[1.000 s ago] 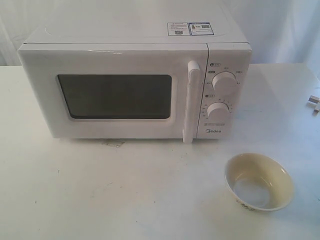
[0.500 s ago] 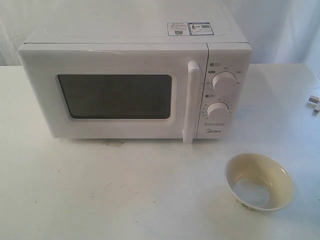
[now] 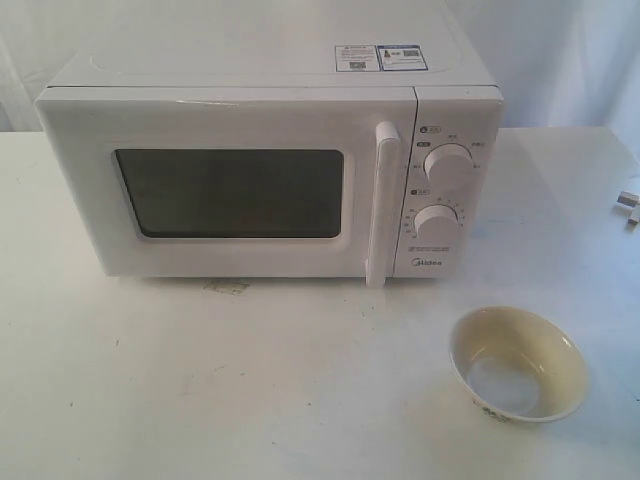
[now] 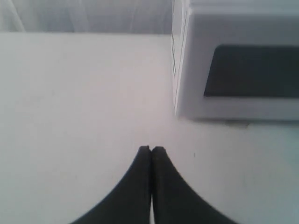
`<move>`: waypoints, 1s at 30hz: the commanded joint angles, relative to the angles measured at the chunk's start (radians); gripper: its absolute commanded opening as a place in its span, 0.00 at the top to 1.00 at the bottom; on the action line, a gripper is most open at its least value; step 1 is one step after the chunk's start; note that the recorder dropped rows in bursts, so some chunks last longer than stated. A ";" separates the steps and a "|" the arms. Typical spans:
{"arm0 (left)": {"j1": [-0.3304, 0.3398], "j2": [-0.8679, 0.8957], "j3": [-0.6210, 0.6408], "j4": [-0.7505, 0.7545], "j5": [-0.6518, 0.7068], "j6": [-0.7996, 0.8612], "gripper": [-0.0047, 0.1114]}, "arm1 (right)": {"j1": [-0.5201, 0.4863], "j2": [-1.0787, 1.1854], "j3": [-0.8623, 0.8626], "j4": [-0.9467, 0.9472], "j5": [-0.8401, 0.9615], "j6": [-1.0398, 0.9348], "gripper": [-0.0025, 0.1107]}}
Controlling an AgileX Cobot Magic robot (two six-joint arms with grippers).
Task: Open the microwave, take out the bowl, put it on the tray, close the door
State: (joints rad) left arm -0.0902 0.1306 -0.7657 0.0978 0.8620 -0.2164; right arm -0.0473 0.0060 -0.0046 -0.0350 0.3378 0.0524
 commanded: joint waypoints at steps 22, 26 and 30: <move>-0.002 -0.131 0.689 -0.119 -0.556 0.216 0.96 | -0.007 -0.006 0.005 0.001 -0.001 0.005 0.98; -0.002 -0.131 0.766 -0.122 -0.556 0.216 0.96 | -0.007 -0.006 0.005 0.001 -0.001 0.005 0.98; -0.002 -0.131 0.766 -0.128 -0.595 0.237 0.96 | -0.007 -0.006 0.005 0.001 -0.001 0.005 0.98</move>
State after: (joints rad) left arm -0.0902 0.0054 -0.0039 -0.0124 0.2957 0.0088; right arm -0.0473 0.0060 -0.0046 -0.0350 0.3395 0.0524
